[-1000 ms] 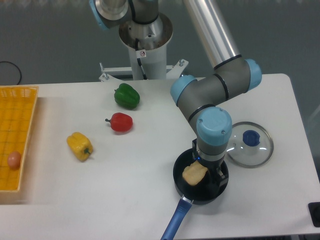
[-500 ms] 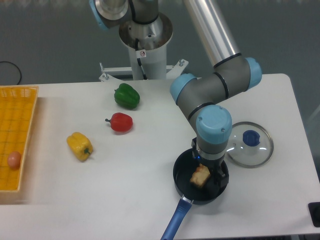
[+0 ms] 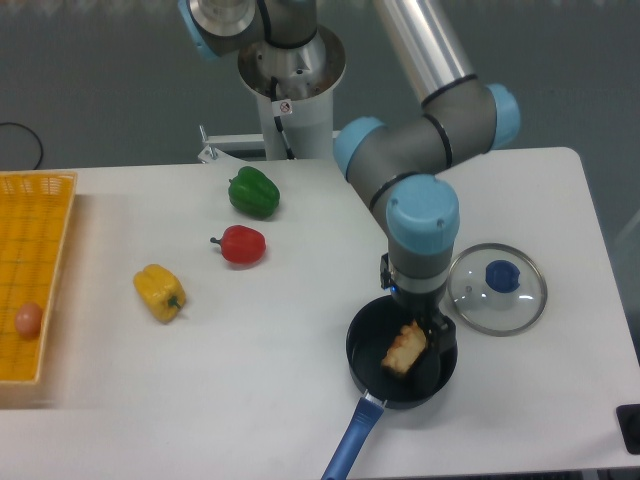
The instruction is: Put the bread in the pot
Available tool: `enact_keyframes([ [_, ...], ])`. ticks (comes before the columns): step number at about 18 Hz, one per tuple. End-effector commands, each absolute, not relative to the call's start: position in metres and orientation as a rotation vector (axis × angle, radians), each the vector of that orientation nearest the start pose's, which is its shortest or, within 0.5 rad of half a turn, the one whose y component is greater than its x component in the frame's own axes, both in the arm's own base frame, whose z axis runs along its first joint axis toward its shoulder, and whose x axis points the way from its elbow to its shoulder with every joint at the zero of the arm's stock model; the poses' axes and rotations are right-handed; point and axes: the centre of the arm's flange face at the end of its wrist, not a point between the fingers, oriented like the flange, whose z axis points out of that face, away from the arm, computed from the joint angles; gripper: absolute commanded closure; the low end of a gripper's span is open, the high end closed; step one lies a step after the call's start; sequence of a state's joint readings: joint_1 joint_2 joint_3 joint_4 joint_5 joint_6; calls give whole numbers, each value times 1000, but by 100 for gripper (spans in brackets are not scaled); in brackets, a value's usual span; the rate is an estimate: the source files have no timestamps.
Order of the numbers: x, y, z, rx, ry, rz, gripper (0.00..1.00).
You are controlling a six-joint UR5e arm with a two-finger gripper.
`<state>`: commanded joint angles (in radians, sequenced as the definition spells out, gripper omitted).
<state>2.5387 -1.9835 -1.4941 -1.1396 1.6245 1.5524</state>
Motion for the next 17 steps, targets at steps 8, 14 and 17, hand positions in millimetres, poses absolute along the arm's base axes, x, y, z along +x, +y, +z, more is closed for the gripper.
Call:
enact_keyframes([
  [8, -484, 430, 355, -2863, 1386, 125, 0],
  [14, -504, 406, 353, -2875, 1384, 100, 0],
  [17, -503, 406, 345, -2872, 1381, 81, 0],
])
